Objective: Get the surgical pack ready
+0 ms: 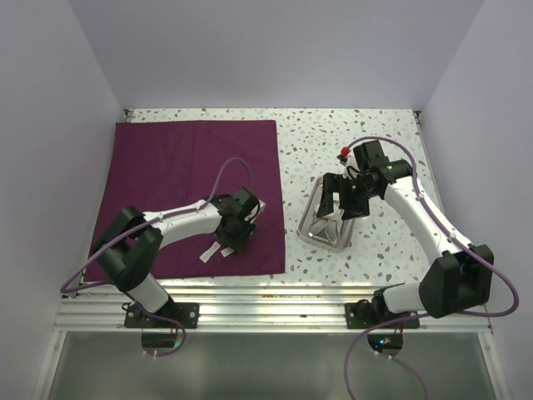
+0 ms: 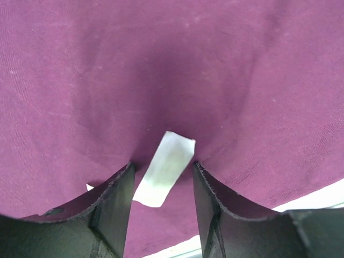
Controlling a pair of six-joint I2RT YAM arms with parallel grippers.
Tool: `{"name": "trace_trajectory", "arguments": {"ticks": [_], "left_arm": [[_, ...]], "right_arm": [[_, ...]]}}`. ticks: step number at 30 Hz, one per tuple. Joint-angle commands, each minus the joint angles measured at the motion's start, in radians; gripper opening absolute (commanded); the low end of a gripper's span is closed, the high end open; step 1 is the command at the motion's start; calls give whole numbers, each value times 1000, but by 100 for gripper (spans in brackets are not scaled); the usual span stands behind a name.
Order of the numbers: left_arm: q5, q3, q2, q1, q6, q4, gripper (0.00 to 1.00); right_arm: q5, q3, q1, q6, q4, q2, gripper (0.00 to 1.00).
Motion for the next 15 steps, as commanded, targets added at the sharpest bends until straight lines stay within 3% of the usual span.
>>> {"name": "trace_trajectory", "arguments": {"ticks": [1,15], "left_arm": [[63,3,23,34,54,27,50],[124,10,37,43,73,5,38]], "right_arm": [[-30,0,5,11,15,-21,86],[-28,26,10,12,23,8,86]]}}
